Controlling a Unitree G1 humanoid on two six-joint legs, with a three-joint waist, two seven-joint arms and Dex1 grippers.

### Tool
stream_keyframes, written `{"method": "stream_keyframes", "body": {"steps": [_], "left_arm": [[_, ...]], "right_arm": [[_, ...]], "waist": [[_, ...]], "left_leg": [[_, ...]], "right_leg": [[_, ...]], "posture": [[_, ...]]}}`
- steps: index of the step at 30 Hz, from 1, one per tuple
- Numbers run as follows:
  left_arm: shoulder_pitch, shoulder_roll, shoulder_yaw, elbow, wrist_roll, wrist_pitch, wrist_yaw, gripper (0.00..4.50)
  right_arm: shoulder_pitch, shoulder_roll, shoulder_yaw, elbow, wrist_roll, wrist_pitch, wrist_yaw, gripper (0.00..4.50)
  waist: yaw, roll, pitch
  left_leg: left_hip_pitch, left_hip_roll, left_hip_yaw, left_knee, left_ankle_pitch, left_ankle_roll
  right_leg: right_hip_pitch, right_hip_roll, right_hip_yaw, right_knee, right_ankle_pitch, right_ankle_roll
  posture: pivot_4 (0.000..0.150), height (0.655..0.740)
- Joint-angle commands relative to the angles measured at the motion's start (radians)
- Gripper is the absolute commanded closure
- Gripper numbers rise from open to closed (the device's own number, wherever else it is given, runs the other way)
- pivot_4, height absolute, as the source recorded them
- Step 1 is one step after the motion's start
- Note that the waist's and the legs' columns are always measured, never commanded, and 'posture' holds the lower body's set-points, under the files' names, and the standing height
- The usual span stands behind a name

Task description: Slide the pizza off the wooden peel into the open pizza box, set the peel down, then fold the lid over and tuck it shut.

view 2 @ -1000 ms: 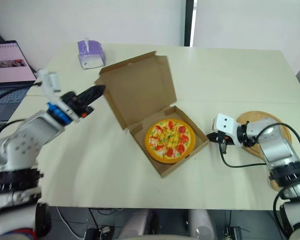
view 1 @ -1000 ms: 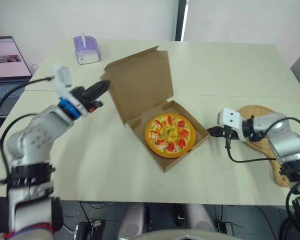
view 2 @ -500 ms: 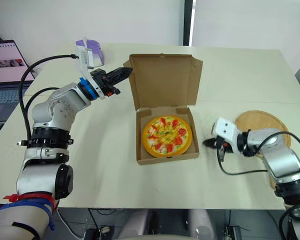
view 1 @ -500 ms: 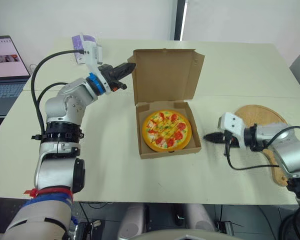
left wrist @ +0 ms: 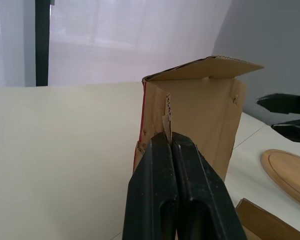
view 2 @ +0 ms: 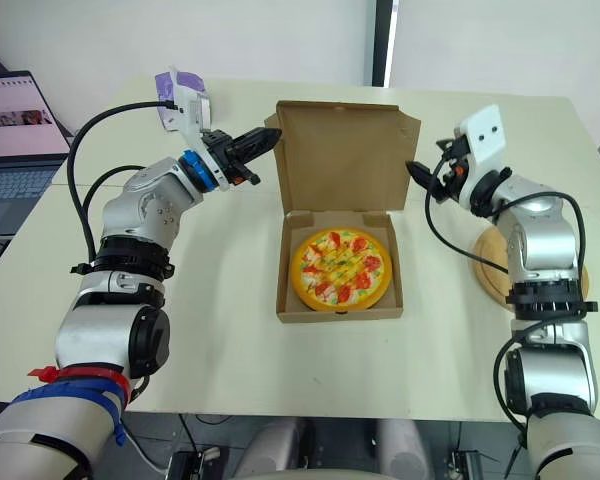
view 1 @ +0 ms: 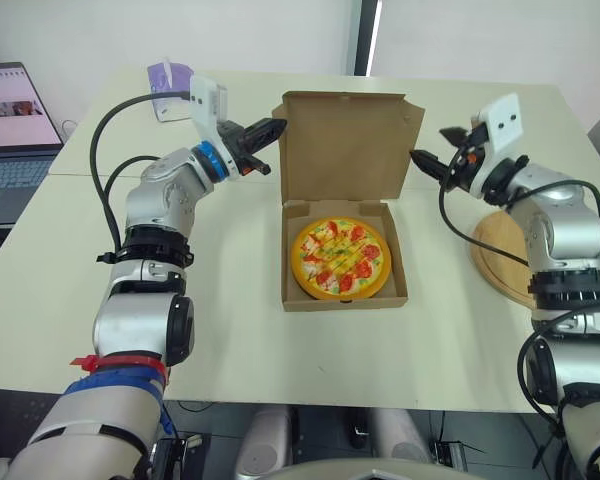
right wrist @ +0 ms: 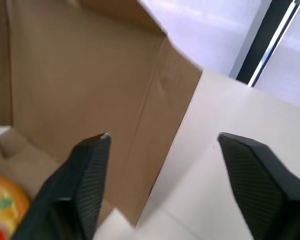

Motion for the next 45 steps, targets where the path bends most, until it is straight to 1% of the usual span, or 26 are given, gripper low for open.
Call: {"method": "stream_keyframes", "body": {"steps": [1,6,8,12,13,14,16,25,31,36,41,45], "left_arm": [[-0.043,-0.008,0.018,0.015,0.018,-0.041,-0.027,4.50],[-0.047,-0.016,0.024,0.034,0.036,-0.057,-0.043,4.50],[-0.043,-0.019,0.026,0.028,0.037,-0.053,-0.050,4.50],[-0.039,-0.024,0.029,0.022,0.042,-0.053,-0.051,4.50],[-0.038,-0.024,0.030,0.021,0.042,-0.053,-0.049,4.50],[-0.037,-0.023,0.031,0.018,0.043,-0.052,-0.049,4.50],[-0.033,-0.021,0.032,0.014,0.045,-0.052,-0.048,4.50],[-0.021,-0.023,0.035,-0.004,0.063,-0.056,-0.038,4.50],[0.003,-0.037,0.030,-0.069,0.082,-0.063,0.005,4.50],[0.075,-0.061,-0.008,-0.231,0.134,-0.069,0.095,4.50],[0.153,-0.108,-0.029,-0.418,0.227,-0.084,0.315,4.50],[0.196,-0.157,-0.045,-0.579,0.305,-0.045,0.509,4.50]], "right_arm": [[-0.066,0.007,-0.015,0.068,0.019,-0.036,0.017,0.04],[-0.154,0.023,-0.013,0.192,0.032,-0.062,0.065,0.04],[-0.170,0.027,0.003,0.224,0.024,-0.076,0.096,0.04],[-0.191,0.044,-0.002,0.254,0.023,-0.102,0.097,0.04],[-0.191,0.047,-0.008,0.249,0.030,-0.103,0.101,0.41],[-0.189,0.047,-0.008,0.240,0.034,-0.102,0.109,0.60],[-0.181,0.043,-0.006,0.226,0.030,-0.105,0.114,1.25],[-0.121,0.030,-0.007,0.130,0.024,-0.079,0.084,4.48],[-0.072,0.058,-0.002,0.000,0.020,-0.024,-0.005,4.48],[-0.040,0.108,0.009,-0.129,0.000,0.041,-0.124,4.48],[-0.034,0.174,0.006,-0.228,-0.024,0.106,-0.269,4.48],[-0.029,0.222,0.008,-0.284,-0.051,0.149,-0.373,4.48]], "waist": [[-0.002,0.000,0.000],[-0.005,0.000,0.000],[-0.005,0.000,0.000],[-0.005,0.000,0.000],[-0.005,0.000,0.000],[-0.005,0.000,0.000],[-0.004,0.000,0.000],[-0.004,0.000,0.000],[-0.005,0.000,0.000],[-0.005,0.000,0.000],[-0.004,0.000,0.000],[-0.003,0.000,0.000]], "left_leg": [[0.000,0.000,0.000,0.000,0.000,0.000],[0.000,0.000,0.001,0.000,0.000,0.000],[0.000,0.000,0.001,0.000,0.000,0.000],[0.000,0.000,0.001,0.000,0.000,0.000],[0.000,0.000,0.001,0.000,0.000,0.000],[0.000,0.000,0.001,0.000,0.000,0.000],[0.000,0.000,0.001,0.000,0.000,0.000],[0.000,0.000,0.001,0.000,0.000,0.000],[0.000,0.000,0.001,0.000,0.000,0.000],[0.000,0.000,0.001,0.000,0.000,0.000],[0.000,0.000,0.001,0.000,0.000,0.000],[0.000,0.000,0.002,0.000,0.000,0.000]], "right_leg": [[0.000,0.000,0.000,0.000,0.000,0.000],[-0.001,0.000,0.001,0.001,0.000,0.000],[0.000,0.000,0.001,0.001,0.000,0.000],[0.000,0.000,0.001,0.001,0.000,0.000],[0.000,0.000,0.001,0.001,0.000,0.000],[-0.001,0.000,0.001,0.001,0.000,0.000],[-0.001,0.000,0.001,0.001,0.000,0.000],[-0.001,0.000,0.001,0.001,0.000,0.000],[-0.001,0.000,0.001,0.002,0.000,0.000],[-0.001,0.000,0.002,0.003,0.000,0.000],[-0.002,0.000,0.002,0.004,0.000,0.000],[-0.002,0.000,0.003,0.004,0.000,0.000]], "posture": [[0.150,0.7400],[0.150,0.7400],[0.150,0.7400],[0.150,0.7400],[0.150,0.7400],[0.150,0.7400],[0.150,0.7400],[0.150,0.7400],[0.150,0.7400],[0.150,0.7400],[0.150,0.7400],[0.150,0.7400]]}}
